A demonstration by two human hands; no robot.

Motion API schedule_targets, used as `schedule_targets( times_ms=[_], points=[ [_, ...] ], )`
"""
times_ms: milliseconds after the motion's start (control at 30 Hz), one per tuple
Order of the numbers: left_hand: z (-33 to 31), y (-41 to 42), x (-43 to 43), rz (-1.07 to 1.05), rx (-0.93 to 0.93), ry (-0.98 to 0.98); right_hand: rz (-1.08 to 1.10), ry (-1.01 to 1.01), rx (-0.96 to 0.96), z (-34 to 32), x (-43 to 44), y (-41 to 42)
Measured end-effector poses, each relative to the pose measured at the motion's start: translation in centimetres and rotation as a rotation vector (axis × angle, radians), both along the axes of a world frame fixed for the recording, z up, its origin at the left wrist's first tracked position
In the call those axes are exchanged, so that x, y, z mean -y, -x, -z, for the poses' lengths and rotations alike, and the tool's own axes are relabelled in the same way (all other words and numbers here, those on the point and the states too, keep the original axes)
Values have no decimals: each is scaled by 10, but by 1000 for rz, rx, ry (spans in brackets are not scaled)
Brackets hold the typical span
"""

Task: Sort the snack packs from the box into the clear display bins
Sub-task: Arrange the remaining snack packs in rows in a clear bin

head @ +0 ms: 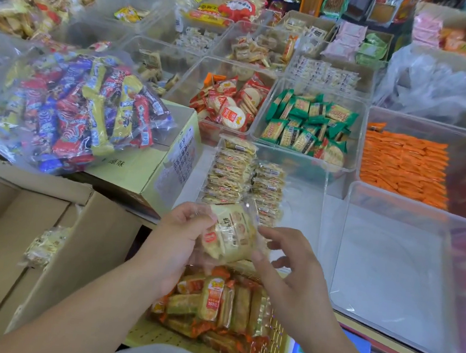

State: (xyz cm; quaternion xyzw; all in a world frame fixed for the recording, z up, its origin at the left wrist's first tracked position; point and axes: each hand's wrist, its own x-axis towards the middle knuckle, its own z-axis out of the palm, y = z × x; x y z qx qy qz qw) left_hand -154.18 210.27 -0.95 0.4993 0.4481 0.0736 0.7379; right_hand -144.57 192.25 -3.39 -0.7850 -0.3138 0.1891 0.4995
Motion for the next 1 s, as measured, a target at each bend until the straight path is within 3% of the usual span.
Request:
schedule_targets(
  times_ms=[200,333,400,467,533,567,700,800,1000],
  points=[
    [-2,-24,32,246,34,-111,-85,277,263,-8,-3,-3],
    [7,-33,38,406,65,-123,14,233,286,5,-6,-21],
    [15,-31,30,516,10,-370,20,236,303,9,-2,-38],
    [26,-24,15,611,-89,-824,-20,290,352,12,5,-60],
    [43,-17,-1,750,-230,-1183,-135,435,396,11,11,-84],
    [52,-14,-7,841,-325,-1253,-227,551,422,10,12,-94],
    [83,-4,-18,1118,-515,-1250,-531,892,506,15,0,-111],
    [94,0,-20,1127,-512,-1265,-645,1046,537,28,-16,-108],
    [105,6,-21,1133,-522,-1316,-787,1327,337,47,-31,-111]
  ],
)
